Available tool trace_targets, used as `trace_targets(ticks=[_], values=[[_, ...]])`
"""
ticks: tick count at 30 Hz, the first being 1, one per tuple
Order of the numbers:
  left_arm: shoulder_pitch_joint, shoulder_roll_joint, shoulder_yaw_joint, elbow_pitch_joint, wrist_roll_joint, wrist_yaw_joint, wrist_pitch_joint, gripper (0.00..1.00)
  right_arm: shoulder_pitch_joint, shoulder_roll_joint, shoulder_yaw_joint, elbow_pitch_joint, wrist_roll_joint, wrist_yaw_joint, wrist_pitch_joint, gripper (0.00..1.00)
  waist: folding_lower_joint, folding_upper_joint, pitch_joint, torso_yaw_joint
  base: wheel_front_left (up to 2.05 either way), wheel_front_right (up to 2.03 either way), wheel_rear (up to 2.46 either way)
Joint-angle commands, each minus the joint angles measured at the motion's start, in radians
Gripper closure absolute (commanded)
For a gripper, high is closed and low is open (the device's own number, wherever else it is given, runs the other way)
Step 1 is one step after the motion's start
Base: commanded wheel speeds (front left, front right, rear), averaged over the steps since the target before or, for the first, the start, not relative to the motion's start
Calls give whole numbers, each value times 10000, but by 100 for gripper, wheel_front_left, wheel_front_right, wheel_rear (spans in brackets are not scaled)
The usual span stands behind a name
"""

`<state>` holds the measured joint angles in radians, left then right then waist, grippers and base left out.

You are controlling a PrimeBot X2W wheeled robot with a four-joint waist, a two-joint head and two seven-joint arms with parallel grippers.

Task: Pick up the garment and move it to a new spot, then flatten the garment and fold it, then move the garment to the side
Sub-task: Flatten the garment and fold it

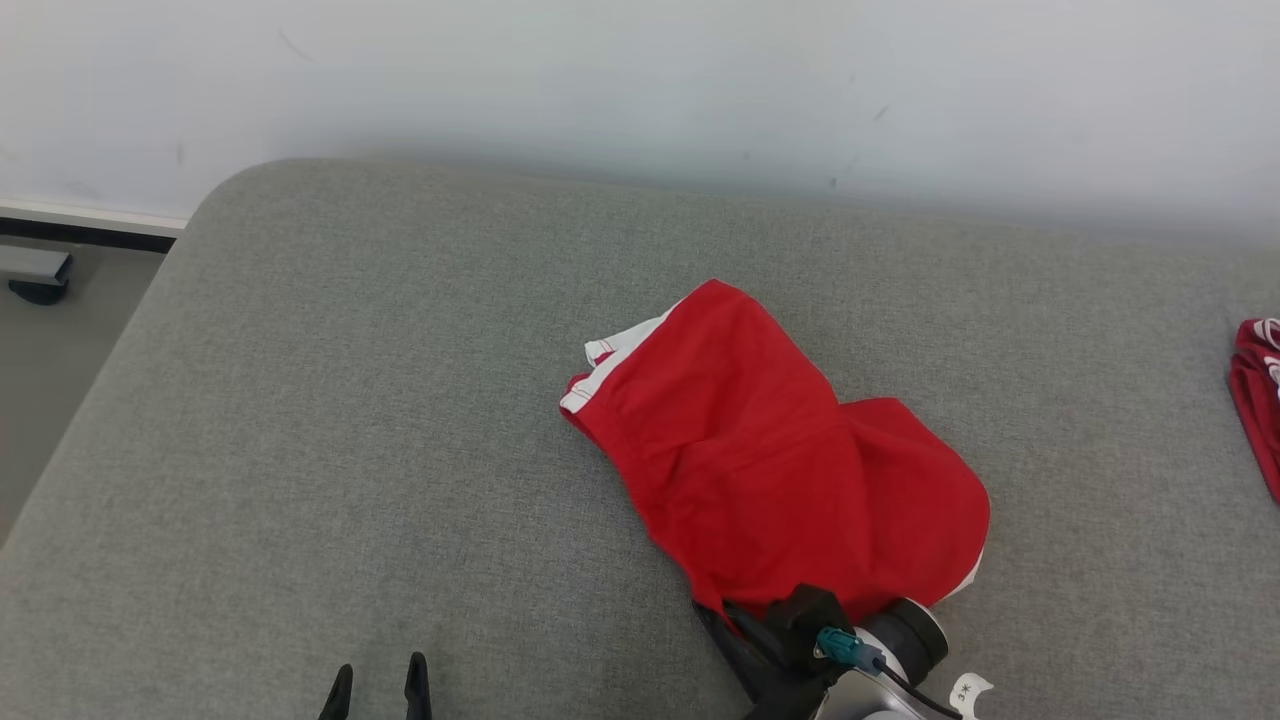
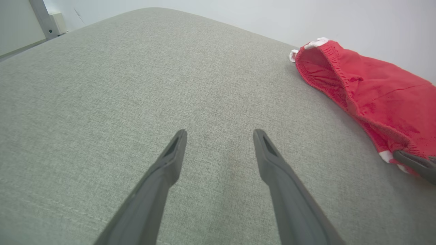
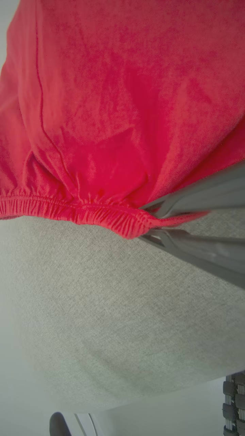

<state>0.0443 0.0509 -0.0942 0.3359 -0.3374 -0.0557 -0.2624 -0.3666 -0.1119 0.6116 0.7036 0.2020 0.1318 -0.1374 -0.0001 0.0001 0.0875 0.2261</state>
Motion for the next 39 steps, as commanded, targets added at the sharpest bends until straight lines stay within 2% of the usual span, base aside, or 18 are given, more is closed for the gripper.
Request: trace_targets(ticks=[1, 8, 12, 15, 19, 21, 25, 31, 35, 36, 37, 38, 39], values=[[94, -7, 12, -2, -22, 8, -31, 0, -71, 68, -13, -26, 110, -26, -138, 100, 1, -1, 15, 9, 0, 0, 0], [32, -7, -67, 55, -65, -18, -31, 0, -915, 407, 295, -809, 902, -26, -552, 100, 1, -1, -29, -77, 0, 0, 0], [-33, -7, -156, 124, 19, -37, -31, 0, -2059, 593, 358, -1459, 1752, -26, -783, 100, 1, -1, -116, -69, 0, 0, 0], [-69, -6, -327, 269, 82, -138, -30, 0, -2939, 624, 326, -1995, 2950, -26, -999, 100, 1, -1, -213, 133, 0, 0, 0], [-93, -4, -430, 358, 206, -200, -31, 0, -3950, 601, -424, -2400, 4164, -26, -1256, 100, 1, -1, -265, 421, 0, 0, 0], [20, -3, -362, 374, 210, -189, -31, 0, -4222, 601, -1225, -2541, 4433, -26, -1275, 100, 1, -1, -280, 480, 0, 0, 0], [195, -4, -205, 393, 241, -175, -31, 0, -3893, 609, -2389, -2068, 4051, -26, -1267, 100, 1, -1, -281, 438, 0, 0, 0], [88, -9, -217, 325, 78, -139, -30, 0, -2787, 595, -5037, 51, 2026, -26, -1262, 100, 1, -1, -44, 67, 0, 0, 0], [-196, -7, -382, 275, 52, -162, -30, 0, -1857, 255, -6809, 1069, 652, -26, -1265, 100, 1, -1, 124, -153, 0, 0, 0], [-245, -7, -430, 261, 56, -155, -30, 0, -1669, 222, -7249, 1159, 396, -26, -1267, 93, 1, -1, 140, -200, 0, 0, 0], [-270, -6, -440, 235, 39, -122, -31, 0, -1464, 202, -7724, 1251, 160, -26, -1266, 67, 1, -1, 151, -259, 0, 0, 0], [-304, -4, -442, 220, 49, -117, -30, 0, -1263, 170, -8039, 1279, -182, -26, -1266, 17, 1, -1, 155, -313, 0, 0, 0], [-351, -4, -436, 201, 61, -121, -31, 0, -1077, 198, -8387, 1254, -352, -26, -1263, 0, 1, -1, 149, -370, 0, 0, 0]])
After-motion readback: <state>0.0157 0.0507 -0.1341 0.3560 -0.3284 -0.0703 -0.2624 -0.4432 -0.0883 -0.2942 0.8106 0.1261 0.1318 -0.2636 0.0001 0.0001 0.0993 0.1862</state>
